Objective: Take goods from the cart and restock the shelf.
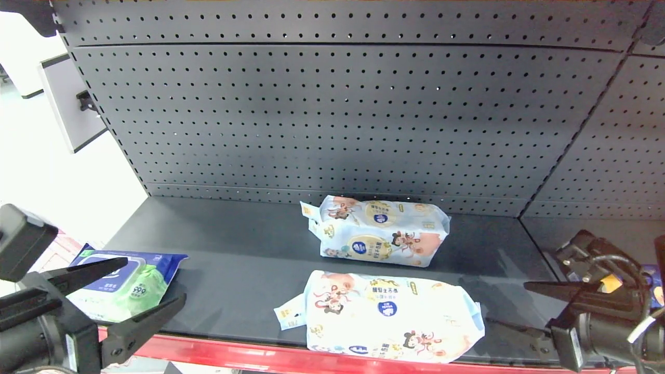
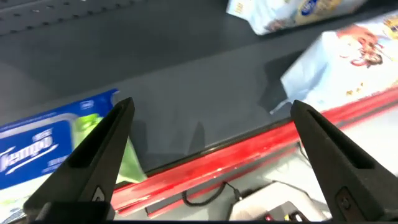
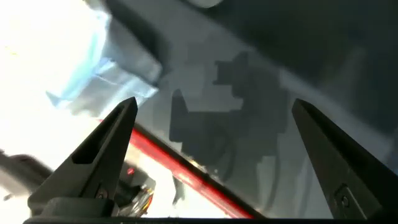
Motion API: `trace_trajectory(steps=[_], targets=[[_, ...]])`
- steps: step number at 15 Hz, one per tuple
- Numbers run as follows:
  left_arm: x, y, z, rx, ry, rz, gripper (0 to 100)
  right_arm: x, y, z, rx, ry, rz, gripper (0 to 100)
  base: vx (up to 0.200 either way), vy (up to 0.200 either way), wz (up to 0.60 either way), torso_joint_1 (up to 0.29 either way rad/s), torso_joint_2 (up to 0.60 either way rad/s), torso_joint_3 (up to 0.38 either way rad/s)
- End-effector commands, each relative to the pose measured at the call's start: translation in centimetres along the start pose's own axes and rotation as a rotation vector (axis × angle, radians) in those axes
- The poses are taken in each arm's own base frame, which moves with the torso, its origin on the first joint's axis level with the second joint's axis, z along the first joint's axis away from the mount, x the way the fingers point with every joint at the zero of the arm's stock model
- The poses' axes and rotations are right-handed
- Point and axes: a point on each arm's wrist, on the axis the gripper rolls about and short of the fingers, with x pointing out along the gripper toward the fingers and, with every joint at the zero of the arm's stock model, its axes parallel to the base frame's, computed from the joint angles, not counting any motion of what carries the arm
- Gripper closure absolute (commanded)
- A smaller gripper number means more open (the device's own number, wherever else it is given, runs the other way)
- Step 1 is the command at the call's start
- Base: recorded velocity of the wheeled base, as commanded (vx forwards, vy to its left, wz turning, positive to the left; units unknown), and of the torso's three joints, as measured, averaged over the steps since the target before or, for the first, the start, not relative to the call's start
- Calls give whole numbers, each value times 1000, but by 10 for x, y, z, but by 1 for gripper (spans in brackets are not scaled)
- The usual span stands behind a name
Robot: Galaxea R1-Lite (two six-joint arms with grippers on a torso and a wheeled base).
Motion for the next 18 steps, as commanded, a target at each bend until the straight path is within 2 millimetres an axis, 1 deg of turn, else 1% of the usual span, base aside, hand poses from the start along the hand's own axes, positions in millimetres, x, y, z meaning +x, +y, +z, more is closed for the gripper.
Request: trace_trajectory(steps=[1, 4, 6, 11, 18], targets=[[-8, 3, -2, -9, -25, 23, 0, 14, 7, 0, -14, 54, 23, 0, 0, 0, 0, 0, 0, 0], [-10, 3, -6, -13, -26, 32, 0, 19, 9, 5, -10, 56, 24, 0, 0, 0, 0, 0, 0, 0], [-10, 3, -6, -11, -26, 30, 0, 20, 9, 5, -9, 59, 26, 0, 0, 0, 0, 0, 0, 0], [-10, 3, -5, -13, -31, 32, 0, 21, 16, 6, -27, 63, 55, 0, 0, 0, 0, 0, 0, 0], [-12, 4, -4, -20, -37, 35, 0, 26, 18, 12, -36, 58, 63, 0, 0, 0, 0, 0, 0, 0]])
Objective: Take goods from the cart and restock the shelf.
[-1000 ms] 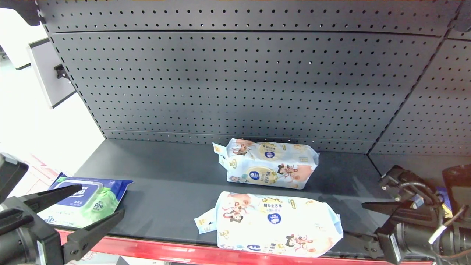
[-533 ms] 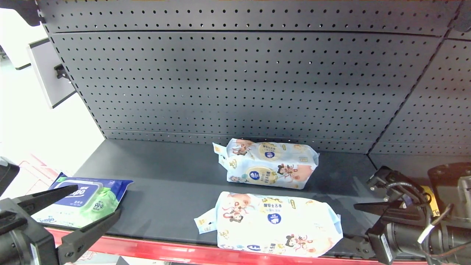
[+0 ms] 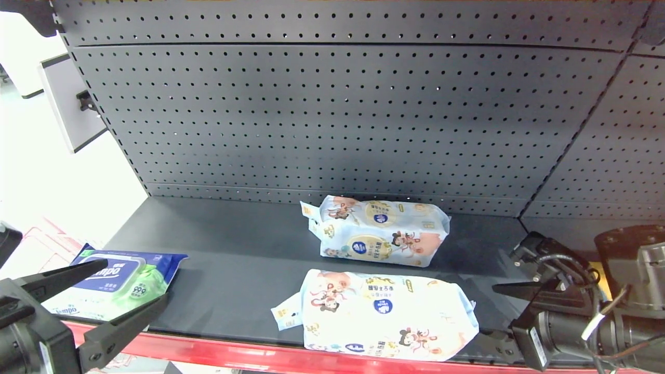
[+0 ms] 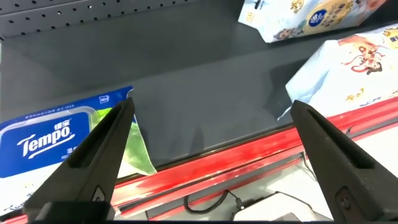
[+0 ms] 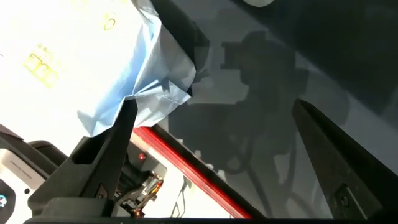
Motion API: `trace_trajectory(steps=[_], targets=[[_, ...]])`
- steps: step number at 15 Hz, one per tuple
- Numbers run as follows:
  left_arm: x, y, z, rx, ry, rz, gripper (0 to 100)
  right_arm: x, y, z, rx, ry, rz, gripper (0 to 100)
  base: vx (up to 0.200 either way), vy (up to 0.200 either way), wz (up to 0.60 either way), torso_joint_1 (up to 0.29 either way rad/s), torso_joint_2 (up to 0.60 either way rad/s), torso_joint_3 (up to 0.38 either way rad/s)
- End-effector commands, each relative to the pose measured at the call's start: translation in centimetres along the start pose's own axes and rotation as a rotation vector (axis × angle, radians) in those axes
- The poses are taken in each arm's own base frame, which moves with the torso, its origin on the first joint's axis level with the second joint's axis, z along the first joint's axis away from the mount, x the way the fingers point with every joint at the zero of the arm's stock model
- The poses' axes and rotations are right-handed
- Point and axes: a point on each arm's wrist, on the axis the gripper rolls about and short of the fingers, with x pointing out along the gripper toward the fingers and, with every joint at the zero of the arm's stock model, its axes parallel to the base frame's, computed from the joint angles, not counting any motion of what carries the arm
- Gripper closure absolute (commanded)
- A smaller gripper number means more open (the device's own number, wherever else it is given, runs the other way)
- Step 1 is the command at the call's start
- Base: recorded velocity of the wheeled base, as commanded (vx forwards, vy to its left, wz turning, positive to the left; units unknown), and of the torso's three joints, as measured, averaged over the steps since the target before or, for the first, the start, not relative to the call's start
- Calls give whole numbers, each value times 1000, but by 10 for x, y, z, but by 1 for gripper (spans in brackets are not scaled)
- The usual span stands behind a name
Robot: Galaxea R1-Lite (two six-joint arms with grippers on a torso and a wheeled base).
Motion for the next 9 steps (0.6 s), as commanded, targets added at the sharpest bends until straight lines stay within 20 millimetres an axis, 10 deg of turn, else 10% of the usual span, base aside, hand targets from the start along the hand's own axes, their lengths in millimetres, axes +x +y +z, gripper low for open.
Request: trace_trajectory(steps=[1, 6, 9], targets=[[0, 1, 0, -2, 3, 10, 0, 0, 0, 0, -2, 0, 3, 0, 0, 0, 0, 0, 0, 0], [0, 2, -1, -6, 4, 12, 0, -8, 2, -9, 0, -3, -3, 0, 0, 0, 0, 0, 0, 0], [-1, 2, 2, -7, -11, 16, 0, -48, 7, -34, -11, -112, -47, 0, 0, 0, 0, 0, 0, 0]])
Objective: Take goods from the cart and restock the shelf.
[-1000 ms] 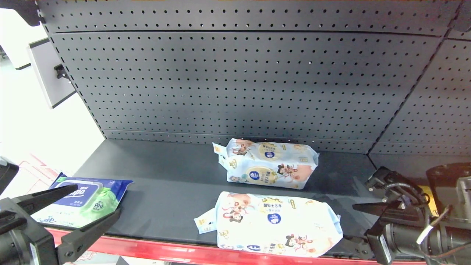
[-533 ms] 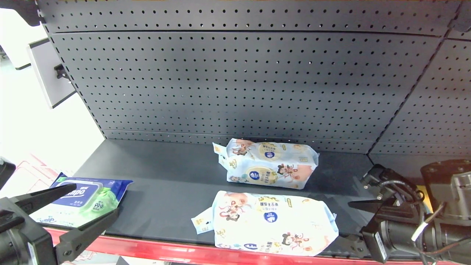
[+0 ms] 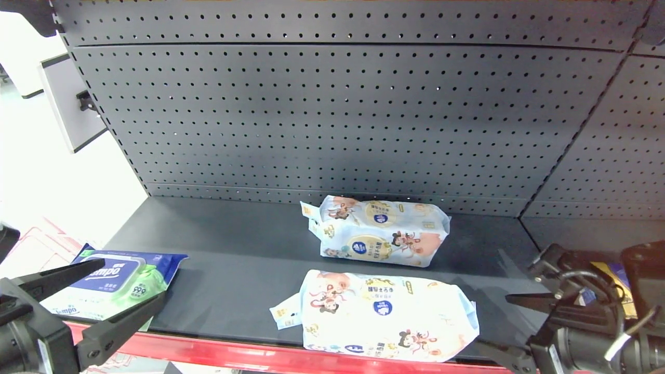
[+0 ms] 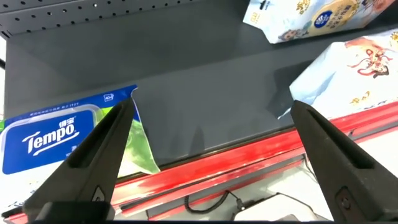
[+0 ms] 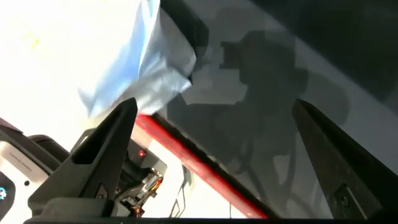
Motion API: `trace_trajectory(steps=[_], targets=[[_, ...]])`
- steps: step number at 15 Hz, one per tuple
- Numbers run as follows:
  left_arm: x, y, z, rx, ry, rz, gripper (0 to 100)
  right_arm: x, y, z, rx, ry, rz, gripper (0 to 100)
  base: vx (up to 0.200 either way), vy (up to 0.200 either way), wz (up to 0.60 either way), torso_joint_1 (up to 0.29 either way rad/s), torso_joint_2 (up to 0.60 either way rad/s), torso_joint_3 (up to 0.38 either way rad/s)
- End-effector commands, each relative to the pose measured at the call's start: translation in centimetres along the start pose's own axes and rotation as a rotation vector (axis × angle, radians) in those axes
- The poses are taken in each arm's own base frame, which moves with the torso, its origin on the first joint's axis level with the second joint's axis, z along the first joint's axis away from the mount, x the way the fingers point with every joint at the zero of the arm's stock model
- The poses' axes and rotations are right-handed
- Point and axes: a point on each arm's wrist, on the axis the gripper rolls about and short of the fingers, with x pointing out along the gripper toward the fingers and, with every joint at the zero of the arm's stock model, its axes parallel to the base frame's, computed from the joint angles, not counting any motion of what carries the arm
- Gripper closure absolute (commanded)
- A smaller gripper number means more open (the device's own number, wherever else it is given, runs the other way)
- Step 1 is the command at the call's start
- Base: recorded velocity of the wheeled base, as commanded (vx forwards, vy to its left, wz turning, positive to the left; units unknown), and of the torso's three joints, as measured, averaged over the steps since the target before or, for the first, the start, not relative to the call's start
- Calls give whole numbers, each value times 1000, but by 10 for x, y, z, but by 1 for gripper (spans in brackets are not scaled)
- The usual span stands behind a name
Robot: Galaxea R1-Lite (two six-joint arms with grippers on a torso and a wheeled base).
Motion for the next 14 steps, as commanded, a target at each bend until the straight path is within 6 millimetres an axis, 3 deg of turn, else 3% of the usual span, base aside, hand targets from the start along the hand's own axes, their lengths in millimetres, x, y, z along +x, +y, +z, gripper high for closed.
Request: trace_trajectory(steps=[1, 2, 4, 6, 7, 8, 11, 13, 14], targets=[[-3, 0, 2, -4, -21, 6, 0, -52, 6, -27, -12, -179, -58, 0, 0, 0, 0, 0, 0, 0], [-6, 1, 2, -8, -30, 9, 0, -58, 6, -30, -10, -210, -78, 0, 0, 0, 0, 0, 0, 0], [-21, 3, -13, -53, -32, 61, 0, -97, 5, -48, 38, -360, -286, 0, 0, 0, 0, 0, 0, 0], [-33, 5, -22, -82, -53, 122, 0, -117, 7, -62, 80, -441, -420, 0, 0, 0, 0, 0, 0, 0], [-33, 5, -22, -82, -53, 122, 0, -117, 7, -62, 80, -441, -420, 0, 0, 0, 0, 0, 0, 0], [-49, 6, -47, -94, -22, 241, 0, -134, 19, -94, 130, -439, -532, 0, 0, 0, 0, 0, 0, 0], [-70, 4, -89, -120, 32, 346, 0, -138, 37, -130, 216, -352, -653, 0, 0, 0, 0, 0, 0, 0], [-73, 1, -113, -141, 60, 399, 0, -128, 43, -150, 243, -337, -683, 0, 0, 0, 0, 0, 0, 0], [-72, 1, -115, -141, 59, 399, 0, -128, 43, -151, 240, -342, -676, 0, 0, 0, 0, 0, 0, 0]])
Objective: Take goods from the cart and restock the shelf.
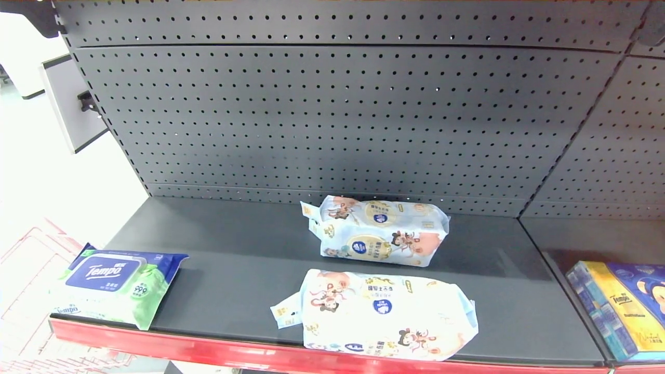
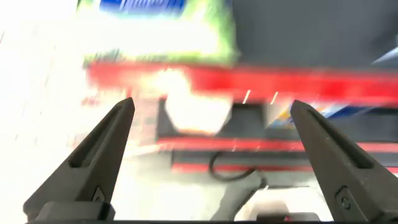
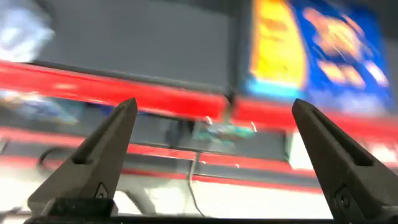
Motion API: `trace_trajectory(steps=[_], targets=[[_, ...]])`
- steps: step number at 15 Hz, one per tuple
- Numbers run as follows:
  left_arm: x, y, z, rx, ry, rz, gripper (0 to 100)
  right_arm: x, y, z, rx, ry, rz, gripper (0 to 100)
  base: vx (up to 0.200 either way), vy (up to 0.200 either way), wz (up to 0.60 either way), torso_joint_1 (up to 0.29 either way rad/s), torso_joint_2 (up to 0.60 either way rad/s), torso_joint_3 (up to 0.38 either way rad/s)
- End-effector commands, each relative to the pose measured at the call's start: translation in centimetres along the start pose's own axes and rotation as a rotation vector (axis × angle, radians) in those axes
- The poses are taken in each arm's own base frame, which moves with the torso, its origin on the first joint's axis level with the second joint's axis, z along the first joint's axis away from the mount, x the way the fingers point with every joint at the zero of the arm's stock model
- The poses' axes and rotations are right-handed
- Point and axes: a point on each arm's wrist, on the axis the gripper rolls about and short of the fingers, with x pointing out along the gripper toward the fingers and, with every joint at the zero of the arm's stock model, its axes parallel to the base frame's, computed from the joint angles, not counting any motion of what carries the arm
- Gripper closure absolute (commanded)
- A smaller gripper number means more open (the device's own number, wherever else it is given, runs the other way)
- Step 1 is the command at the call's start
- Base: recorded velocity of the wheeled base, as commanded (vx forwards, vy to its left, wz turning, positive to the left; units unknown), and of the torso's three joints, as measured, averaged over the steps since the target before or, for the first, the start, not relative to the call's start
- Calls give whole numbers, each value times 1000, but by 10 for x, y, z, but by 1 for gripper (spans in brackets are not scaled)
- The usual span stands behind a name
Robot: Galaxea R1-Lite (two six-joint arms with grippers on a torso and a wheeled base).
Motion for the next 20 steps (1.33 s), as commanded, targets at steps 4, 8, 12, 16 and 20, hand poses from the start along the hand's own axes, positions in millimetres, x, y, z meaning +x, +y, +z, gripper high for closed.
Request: trace_trajectory(steps=[4, 8, 12, 16, 20], targets=[[-17, 5, -50, -39, -409, -99, 0, -7, 2, -19, 72, -130, -24, 0, 0, 0, 0, 0, 0, 0], [-10, 5, -49, -67, -431, 82, 0, -2, 6, -17, 41, -196, 140, 0, 0, 0, 0, 0, 0, 0], [-12, 1, -50, -102, -451, 198, 0, -2, 4, -18, 85, -187, 18, 0, 0, 0, 0, 0, 0, 0], [-10, -3, -55, -52, -434, 9, 0, 12, 6, -19, 73, -293, 43, 0, 0, 0, 0, 0, 0, 0], [-10, -1, -55, -15, -442, -97, 0, 14, 8, -22, 68, -321, 112, 0, 0, 0, 0, 0, 0, 0]])
